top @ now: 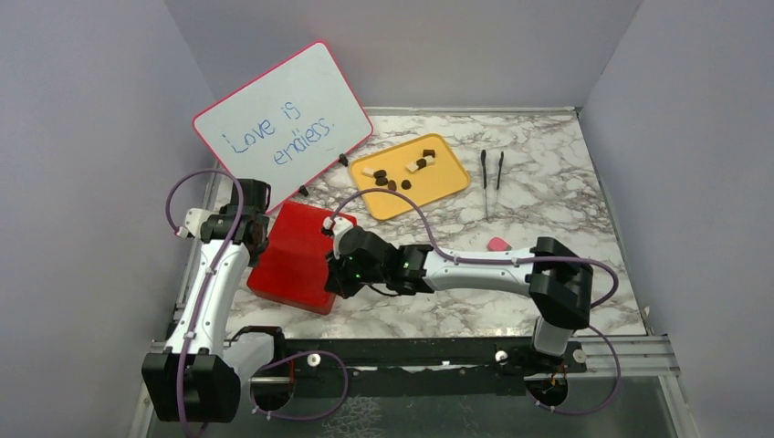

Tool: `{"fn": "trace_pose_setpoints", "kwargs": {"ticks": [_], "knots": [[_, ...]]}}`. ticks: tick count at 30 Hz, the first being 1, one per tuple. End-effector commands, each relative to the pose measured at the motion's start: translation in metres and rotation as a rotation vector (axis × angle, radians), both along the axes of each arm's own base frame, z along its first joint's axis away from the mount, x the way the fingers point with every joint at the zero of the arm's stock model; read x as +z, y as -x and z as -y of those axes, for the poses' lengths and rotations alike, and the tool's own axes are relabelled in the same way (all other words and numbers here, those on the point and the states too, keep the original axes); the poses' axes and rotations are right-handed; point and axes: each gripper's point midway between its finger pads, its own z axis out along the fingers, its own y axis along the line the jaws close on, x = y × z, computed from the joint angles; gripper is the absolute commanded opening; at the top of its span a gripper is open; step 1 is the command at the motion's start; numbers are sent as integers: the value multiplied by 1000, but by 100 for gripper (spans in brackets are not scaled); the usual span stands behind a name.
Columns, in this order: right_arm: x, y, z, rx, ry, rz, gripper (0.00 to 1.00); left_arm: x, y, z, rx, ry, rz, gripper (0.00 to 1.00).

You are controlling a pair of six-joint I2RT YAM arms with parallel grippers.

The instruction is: Pack the chocolate

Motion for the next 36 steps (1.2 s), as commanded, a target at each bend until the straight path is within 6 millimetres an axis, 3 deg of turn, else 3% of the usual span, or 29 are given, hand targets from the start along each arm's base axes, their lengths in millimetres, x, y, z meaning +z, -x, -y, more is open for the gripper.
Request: {"fn": "trace_pose_setpoints", "kwargs": {"ticks": [1,5,13,15,18,22,28,33,36], "knots": [[28,-16,19,-74,23,104,1,-3,-1,-16,117,-47,1,63],[48,-30,39,-155,44,174,1,-16,-3,-22,105,-85,-83,63],[81,-42,62,-246,76,226,1,-93,36,10,45,93,-164,59],[86,-41,63,-253,84,215,1,-99,39,11,44,96,-180,59],[96,-41,66,-261,81,210,1,-82,28,3,18,44,-169,60],[104,-43,75,-287,71,227,1,-37,2,-3,-28,-9,-68,61],[105,-57,98,-375,108,302,8,43,-64,2,-301,-152,199,67],[114,-49,110,-327,42,331,17,51,-79,-1,-379,-227,189,62],[113,-45,120,-331,24,332,17,58,-116,29,-689,-274,245,62]]}}
